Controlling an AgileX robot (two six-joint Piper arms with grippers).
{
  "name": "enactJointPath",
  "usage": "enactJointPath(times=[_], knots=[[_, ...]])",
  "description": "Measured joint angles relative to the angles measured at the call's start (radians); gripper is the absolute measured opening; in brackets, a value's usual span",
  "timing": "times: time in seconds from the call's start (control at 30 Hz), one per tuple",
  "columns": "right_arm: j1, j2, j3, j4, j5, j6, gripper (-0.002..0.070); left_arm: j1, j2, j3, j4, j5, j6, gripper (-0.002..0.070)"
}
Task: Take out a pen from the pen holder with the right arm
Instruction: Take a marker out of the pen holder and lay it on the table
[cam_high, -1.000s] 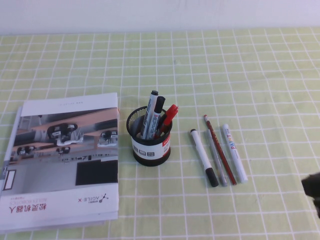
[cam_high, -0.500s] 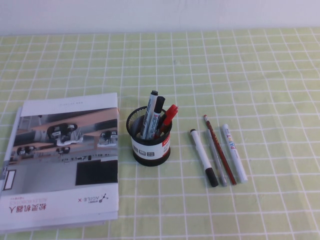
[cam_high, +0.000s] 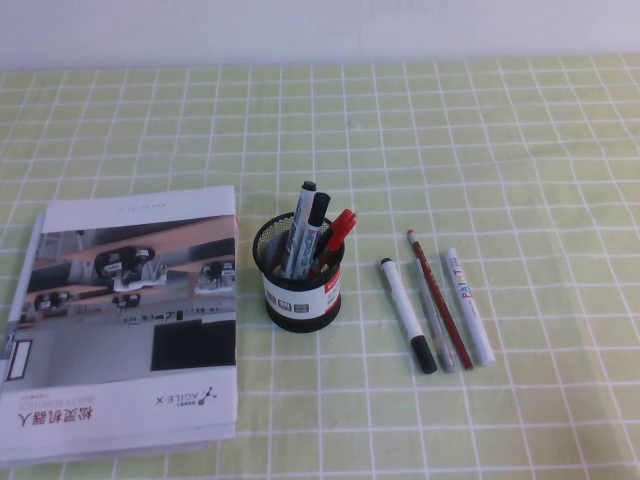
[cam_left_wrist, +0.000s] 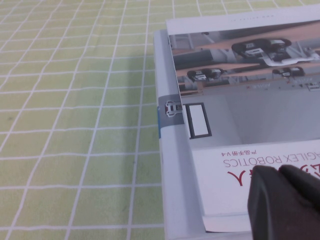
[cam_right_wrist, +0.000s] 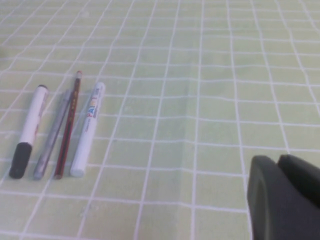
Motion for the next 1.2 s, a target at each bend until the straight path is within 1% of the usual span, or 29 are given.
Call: enactJointPath(times=[0.07, 0.13, 0.23, 0.4, 0.67, 1.2], knots=[[-0.020, -0.068, 0.048, 0.000, -0.032, 0.000, -0.0012, 0.000, 0.000, 0.000, 0.000, 0.000, 0.000, -0.0006], [-0.027, -0.120, 0.055, 0.000, -0.021, 0.000, -0.0013, 0.000, 0.000, 0.000, 0.000, 0.000, 0.000, -0.0006], [-0.027, -0.204, 0.059, 0.000, 0.016, 0.000, -0.0013, 0.000, 0.000, 0.000, 0.000, 0.000, 0.000, -0.0006], [-0.027, -0.310, 0.059, 0.000, 0.131, 0.000, -0.0013, 0.000, 0.000, 0.000, 0.000, 0.000, 0.000, -0.0006], [-0.028, -0.317, 0.060, 0.000, 0.278, 0.000, -0.0013, 0.000, 0.000, 0.000, 0.000, 0.000, 0.000, -0.0006], [-0.028, -0.317, 0.060, 0.000, 0.290, 0.000, -0.0013, 0.000, 0.000, 0.000, 0.000, 0.000, 0.000, -0.0006]])
